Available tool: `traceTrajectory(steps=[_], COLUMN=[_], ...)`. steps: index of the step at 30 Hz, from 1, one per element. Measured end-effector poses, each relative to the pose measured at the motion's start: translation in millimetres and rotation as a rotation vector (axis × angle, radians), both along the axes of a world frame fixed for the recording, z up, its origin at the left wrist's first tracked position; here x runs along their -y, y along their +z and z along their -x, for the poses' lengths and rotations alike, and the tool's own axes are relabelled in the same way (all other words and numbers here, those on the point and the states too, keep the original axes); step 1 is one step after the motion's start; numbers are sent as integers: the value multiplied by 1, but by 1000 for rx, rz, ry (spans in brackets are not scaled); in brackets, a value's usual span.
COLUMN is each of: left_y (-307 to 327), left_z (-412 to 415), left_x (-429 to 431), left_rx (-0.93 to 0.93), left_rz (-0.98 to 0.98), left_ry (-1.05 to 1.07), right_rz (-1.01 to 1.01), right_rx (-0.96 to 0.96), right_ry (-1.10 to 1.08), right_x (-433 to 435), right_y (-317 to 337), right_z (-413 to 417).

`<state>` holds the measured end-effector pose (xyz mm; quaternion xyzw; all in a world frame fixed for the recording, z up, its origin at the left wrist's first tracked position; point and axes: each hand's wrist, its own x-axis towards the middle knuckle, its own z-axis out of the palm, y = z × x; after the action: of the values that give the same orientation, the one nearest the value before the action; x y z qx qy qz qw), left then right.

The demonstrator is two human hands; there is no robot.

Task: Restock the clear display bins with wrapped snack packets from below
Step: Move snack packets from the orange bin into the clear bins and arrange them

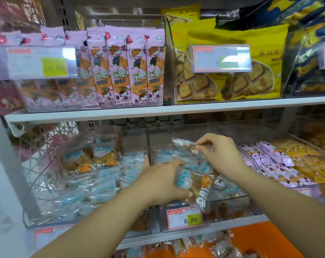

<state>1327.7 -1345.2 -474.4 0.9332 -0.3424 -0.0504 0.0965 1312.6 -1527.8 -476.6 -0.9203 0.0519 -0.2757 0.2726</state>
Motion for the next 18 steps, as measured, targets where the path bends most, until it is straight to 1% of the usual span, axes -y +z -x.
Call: traceTrajectory(steps=[2, 5, 9, 10, 11, 14, 15, 16, 18], left_y=[-2, 3, 12, 13, 13, 13, 14, 15, 19], left_z=[-1, -6, -13, -12, -11, -7, -4, -4, -2], left_x=[-1, -6, -13, -12, -12, -7, -8, -9, -12], left_rx=[7, -4, -66, -121, -225, -709, -792, -831, -914], left_rz=[95, 358, 741, 810, 883, 1194, 1245, 1279, 1377], left_ry=[-7, 6, 175, 229, 269, 307, 333, 358, 390], right_rz=[-101, -207, -310, -332, -346, -339, -324, -296, -140], right_rx=[84, 177, 233, 232, 218, 133, 97, 64, 45], right_ry=[24, 61, 92, 116, 150, 265, 290, 313, 333], right_x=[-2, -9, -25, -32, -39, -55, -58, -59, -58], right_y=[10, 22, 28, 25, 22, 12, 11, 12, 14], right_z=[6, 20, 33, 34, 35, 34, 34, 34, 35])
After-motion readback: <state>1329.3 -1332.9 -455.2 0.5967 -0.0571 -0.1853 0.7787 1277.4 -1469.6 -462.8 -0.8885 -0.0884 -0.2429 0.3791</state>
